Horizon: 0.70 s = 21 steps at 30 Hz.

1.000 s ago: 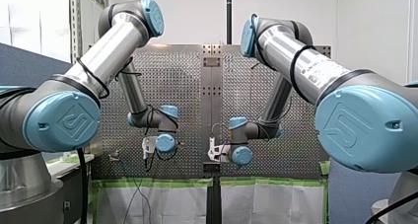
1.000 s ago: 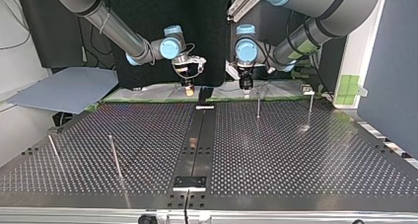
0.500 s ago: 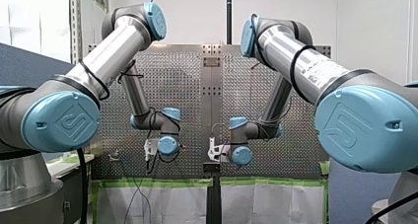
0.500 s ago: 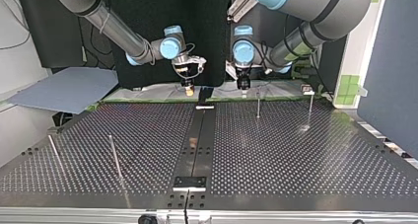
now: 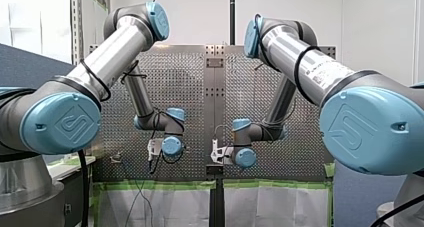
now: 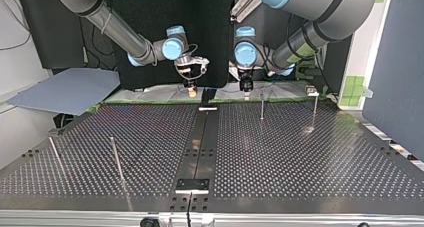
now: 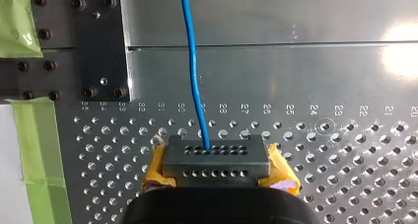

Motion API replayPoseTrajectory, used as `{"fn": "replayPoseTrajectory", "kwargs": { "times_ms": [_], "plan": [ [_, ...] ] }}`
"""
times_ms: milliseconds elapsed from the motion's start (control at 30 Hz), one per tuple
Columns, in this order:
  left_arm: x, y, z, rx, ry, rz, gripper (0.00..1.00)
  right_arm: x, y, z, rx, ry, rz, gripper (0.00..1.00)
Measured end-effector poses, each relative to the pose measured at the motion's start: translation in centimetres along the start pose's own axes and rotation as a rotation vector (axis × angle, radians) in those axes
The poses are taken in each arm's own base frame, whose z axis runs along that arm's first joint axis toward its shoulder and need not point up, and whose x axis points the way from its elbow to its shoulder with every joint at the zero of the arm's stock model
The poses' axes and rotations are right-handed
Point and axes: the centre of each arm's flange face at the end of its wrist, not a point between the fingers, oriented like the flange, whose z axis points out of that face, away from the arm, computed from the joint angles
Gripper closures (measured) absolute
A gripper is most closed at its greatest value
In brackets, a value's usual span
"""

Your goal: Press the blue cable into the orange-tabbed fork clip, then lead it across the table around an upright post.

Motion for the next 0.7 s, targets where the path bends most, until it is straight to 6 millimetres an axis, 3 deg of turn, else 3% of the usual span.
{"fn": "replayPoseTrajectory", "kwargs": {
  "times_ms": [100,133,167,233,267,300,333,367,433,467,500,700],
  "plan": [
    [0.0,-0.02,-0.05,-0.004,0.0,0.009,0.0,0.05,-0.01,0.05,0.001,-0.001,0.0,1.0],
    [0.0,-0.02,-0.05,-0.005,0.0,0.01,0.15,0.06,-0.01,0.06,0.001,0.0,0.0,1.0],
    [-0.01,-0.02,-0.05,-0.005,0.0,0.011,0.15,0.09,-0.03,0.06,0.001,0.0,0.0,1.0],
    [-0.01,-0.03,-0.07,-0.007,0.0,0.014,0.42,0.1,-0.03,0.07,0.001,0.0,0.0,1.0],
    [0.0,-0.02,-0.09,-0.009,0.0,0.018,0.42,0.1,-0.04,0.07,0.002,0.0,0.0,1.0],
    [0.0,-0.01,-0.09,-0.011,0.0,0.02,0.53,0.11,-0.04,0.07,0.002,0.0,0.0,1.0],
    [-0.02,0.0,-0.09,-0.013,-0.001,0.021,0.7,0.1,-0.03,0.07,0.002,0.0,0.0,1.0],
    [-0.04,-0.01,-0.08,-0.015,-0.001,0.023,0.7,0.1,-0.03,0.07,0.002,0.0,0.0,1.0],
    [-0.03,0.0,-0.09,-0.017,-0.001,0.024,0.93,0.11,-0.03,0.08,0.002,0.0,0.0,1.0],
    [-0.03,0.0,-0.1,-0.018,-0.001,0.025,0.93,0.11,-0.03,0.07,0.002,0.0,0.0,1.0],
    [-0.03,0.03,-0.1,-0.02,-0.001,0.027,1.0,0.11,-0.02,0.08,0.002,0.0,0.0,1.0],
    [0.02,0.11,-0.16,-0.027,0.004,0.041,1.0,0.1,-0.05,0.07,0.003,-0.001,-0.001,1.0]
  ]
}}
